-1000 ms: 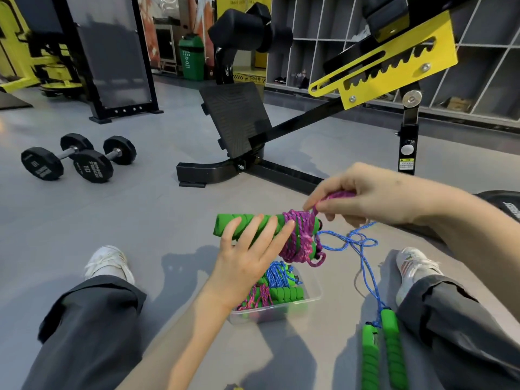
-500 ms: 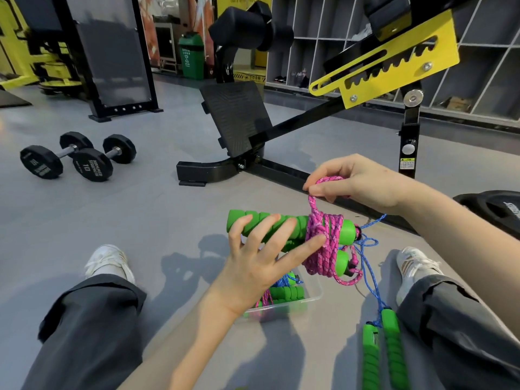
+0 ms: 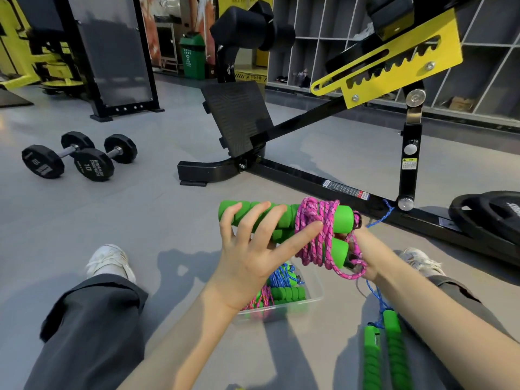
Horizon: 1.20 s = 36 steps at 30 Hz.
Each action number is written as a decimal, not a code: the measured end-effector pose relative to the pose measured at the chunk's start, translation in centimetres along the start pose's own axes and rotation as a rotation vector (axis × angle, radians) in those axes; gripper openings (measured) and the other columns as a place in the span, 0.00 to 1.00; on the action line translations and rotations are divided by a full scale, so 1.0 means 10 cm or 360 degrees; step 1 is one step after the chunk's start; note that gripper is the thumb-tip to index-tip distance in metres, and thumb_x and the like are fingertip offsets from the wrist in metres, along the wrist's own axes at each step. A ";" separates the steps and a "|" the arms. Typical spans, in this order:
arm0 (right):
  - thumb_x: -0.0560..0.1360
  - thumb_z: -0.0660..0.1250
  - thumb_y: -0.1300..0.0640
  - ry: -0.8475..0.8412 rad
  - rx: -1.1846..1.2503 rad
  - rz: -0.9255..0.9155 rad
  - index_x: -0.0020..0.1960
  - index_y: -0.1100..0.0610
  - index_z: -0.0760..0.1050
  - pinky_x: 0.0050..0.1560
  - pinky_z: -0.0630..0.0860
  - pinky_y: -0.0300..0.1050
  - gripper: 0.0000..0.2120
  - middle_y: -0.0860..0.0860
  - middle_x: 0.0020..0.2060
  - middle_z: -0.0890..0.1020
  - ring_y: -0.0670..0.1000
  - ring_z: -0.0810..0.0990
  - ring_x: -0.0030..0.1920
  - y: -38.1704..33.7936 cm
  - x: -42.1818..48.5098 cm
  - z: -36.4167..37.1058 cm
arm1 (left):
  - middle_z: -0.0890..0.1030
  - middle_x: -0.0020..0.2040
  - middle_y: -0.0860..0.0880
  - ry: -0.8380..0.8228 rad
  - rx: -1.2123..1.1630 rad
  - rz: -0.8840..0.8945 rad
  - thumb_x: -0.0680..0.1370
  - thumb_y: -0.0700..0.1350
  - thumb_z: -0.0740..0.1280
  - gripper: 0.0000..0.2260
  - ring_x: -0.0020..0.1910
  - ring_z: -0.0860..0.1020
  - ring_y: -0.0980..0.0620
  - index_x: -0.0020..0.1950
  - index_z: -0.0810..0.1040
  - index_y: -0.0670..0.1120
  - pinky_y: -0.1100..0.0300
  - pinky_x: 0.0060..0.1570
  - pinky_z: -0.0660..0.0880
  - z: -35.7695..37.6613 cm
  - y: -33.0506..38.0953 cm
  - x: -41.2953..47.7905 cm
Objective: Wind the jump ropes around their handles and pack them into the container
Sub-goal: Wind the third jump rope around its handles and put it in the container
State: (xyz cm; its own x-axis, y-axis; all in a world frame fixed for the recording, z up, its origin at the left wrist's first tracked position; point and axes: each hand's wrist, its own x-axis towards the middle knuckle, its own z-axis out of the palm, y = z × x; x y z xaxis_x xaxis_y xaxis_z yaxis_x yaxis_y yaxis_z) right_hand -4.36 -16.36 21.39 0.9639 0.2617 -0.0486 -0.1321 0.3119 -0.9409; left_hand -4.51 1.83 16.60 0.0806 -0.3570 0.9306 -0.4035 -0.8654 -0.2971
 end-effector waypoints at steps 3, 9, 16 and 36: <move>0.58 0.79 0.50 -0.0083 0.0060 -0.0091 0.32 0.56 0.84 0.30 0.78 0.36 0.10 0.53 0.32 0.84 0.47 0.83 0.31 0.10 -0.08 -0.04 | 0.70 0.58 0.45 -0.0028 -0.0036 -0.0076 0.79 0.30 0.51 0.29 0.58 0.70 0.45 0.73 0.61 0.57 0.41 0.58 0.68 0.01 0.04 0.02; 0.70 0.67 0.63 -0.0085 0.0110 -0.0264 0.40 0.56 0.85 0.40 0.78 0.37 0.08 0.53 0.38 0.85 0.47 0.83 0.38 0.30 -0.09 -0.01 | 0.68 0.59 0.45 -0.0155 -0.0075 -0.0226 0.75 0.30 0.57 0.32 0.57 0.70 0.43 0.74 0.61 0.55 0.42 0.59 0.65 0.04 -0.01 0.01; 0.77 0.57 0.73 0.0218 -0.0305 -0.0291 0.33 0.54 0.75 0.32 0.68 0.33 0.21 0.49 0.26 0.70 0.44 0.66 0.28 0.42 -0.21 0.04 | 0.69 0.58 0.45 -0.0282 -0.0111 -0.0231 0.70 0.28 0.60 0.35 0.56 0.70 0.43 0.74 0.62 0.51 0.43 0.59 0.64 0.02 -0.02 0.03; 0.72 0.69 0.66 0.0787 -0.1006 -0.0901 0.43 0.49 0.77 0.43 0.71 0.28 0.12 0.41 0.37 0.80 0.41 0.77 0.39 0.98 -0.39 0.37 | 0.77 0.49 0.44 -0.0835 0.0073 -0.0577 0.53 0.28 0.70 0.46 0.46 0.70 0.43 0.71 0.69 0.47 0.48 0.46 0.62 0.17 0.02 -0.14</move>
State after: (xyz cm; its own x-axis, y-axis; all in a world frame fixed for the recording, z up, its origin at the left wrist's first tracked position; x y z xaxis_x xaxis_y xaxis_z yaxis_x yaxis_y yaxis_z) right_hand -10.23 -10.95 13.58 0.8540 -0.2327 0.4654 0.3882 -0.3107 -0.8676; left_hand -3.15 1.56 14.86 0.6449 -0.1533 0.7487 -0.2281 -0.9736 -0.0028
